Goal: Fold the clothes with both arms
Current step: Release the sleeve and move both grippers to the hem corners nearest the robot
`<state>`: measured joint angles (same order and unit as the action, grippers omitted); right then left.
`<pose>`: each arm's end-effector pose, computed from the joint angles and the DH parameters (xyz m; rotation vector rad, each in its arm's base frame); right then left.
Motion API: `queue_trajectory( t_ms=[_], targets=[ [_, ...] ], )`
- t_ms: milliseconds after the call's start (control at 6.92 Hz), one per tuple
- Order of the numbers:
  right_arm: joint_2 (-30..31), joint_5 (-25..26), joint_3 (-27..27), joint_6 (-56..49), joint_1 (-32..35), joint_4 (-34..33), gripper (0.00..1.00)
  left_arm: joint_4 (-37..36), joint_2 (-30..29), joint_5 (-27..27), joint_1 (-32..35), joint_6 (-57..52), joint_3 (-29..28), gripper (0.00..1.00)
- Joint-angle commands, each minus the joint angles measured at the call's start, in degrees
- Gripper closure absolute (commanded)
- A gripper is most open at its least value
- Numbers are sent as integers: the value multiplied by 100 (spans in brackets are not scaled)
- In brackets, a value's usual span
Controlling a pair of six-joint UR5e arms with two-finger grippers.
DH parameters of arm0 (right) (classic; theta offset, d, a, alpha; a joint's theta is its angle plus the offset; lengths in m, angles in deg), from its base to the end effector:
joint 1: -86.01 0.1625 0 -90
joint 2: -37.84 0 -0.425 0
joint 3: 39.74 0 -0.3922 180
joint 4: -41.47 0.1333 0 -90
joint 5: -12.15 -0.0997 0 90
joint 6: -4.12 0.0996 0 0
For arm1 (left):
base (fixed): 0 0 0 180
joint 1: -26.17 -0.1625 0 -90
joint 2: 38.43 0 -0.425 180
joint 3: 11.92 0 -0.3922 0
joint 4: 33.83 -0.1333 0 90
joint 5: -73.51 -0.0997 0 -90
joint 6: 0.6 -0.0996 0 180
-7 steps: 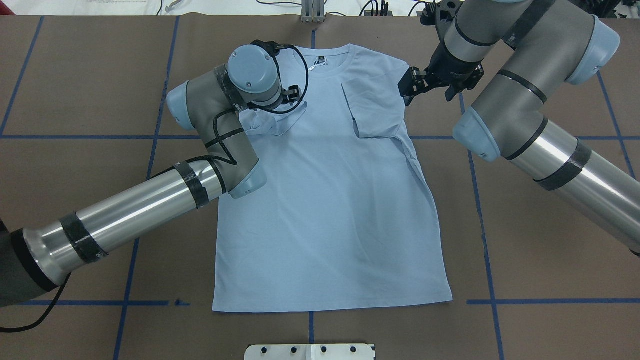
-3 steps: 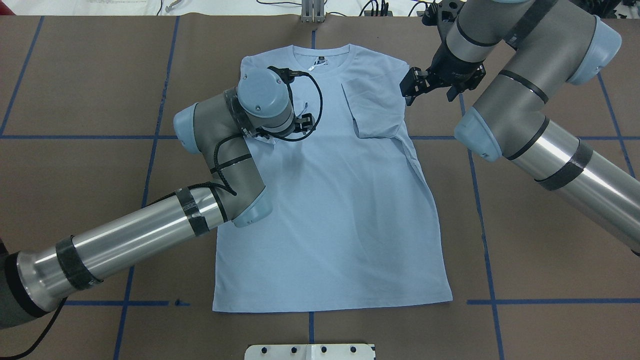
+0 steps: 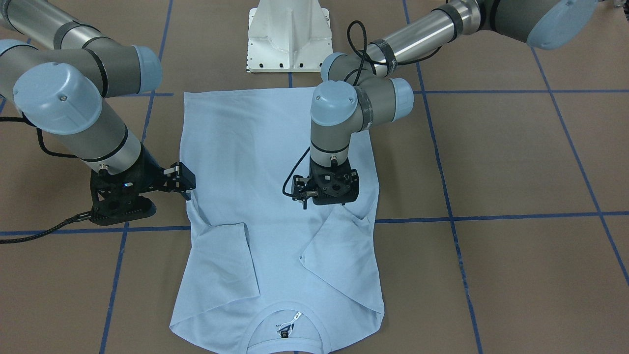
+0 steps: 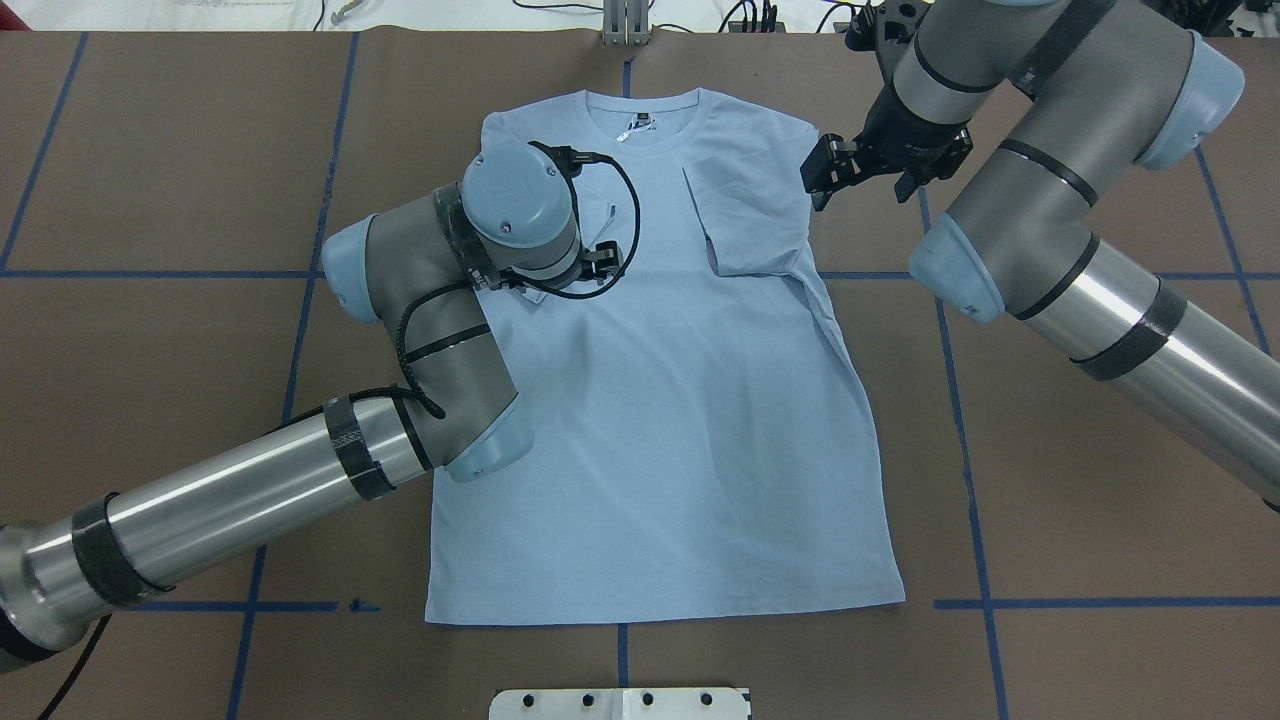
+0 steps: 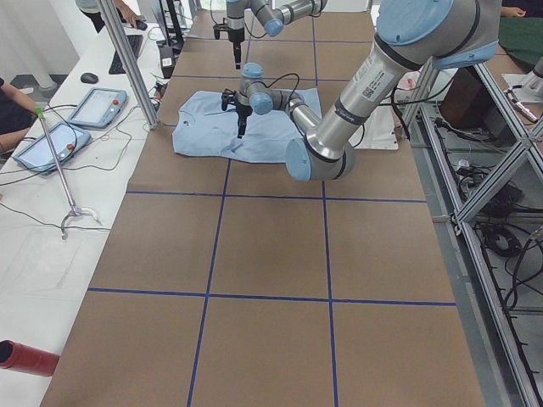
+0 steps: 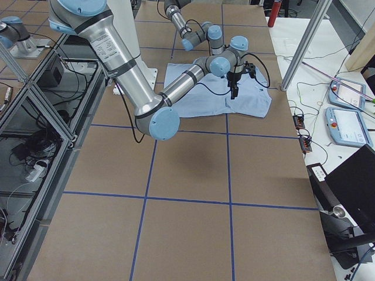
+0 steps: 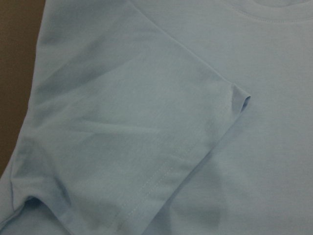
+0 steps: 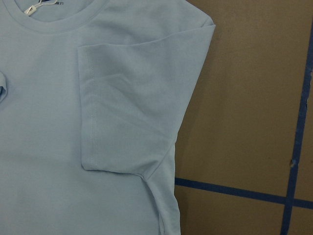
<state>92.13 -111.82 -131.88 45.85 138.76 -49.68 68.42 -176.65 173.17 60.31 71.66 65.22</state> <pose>-0.3541 -0.5939 0.2736 0.1155 -0.8360 -0.1163 0.5773 -0.5323 0.2113 0.2202 0.8161 -0.1990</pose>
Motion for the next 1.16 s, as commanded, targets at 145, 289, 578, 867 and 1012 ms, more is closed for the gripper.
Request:
queue_trajectory(
  t_ms=[145,289,578,867,1012],
  targets=[
    [421,13,-381,394,-166,313,0,-336,1415,9,-82,-1,1955,1],
    [955,379,-785,1033,-577,1012,0,-398,1969,9,-214,-70,2598,1],
    [2256,1108,-1996,2081,-1657,1380,0,-381,2911,27,-232,-159,3559,0],
    [3485,2101,-2248,3352,-2860,3081,0,-232,3152,140,-241,198,3973,0],
    [3988,2209,-2326,3603,-3179,3624,0,-214,3222,141,-294,514,4149,0]
  ],
)
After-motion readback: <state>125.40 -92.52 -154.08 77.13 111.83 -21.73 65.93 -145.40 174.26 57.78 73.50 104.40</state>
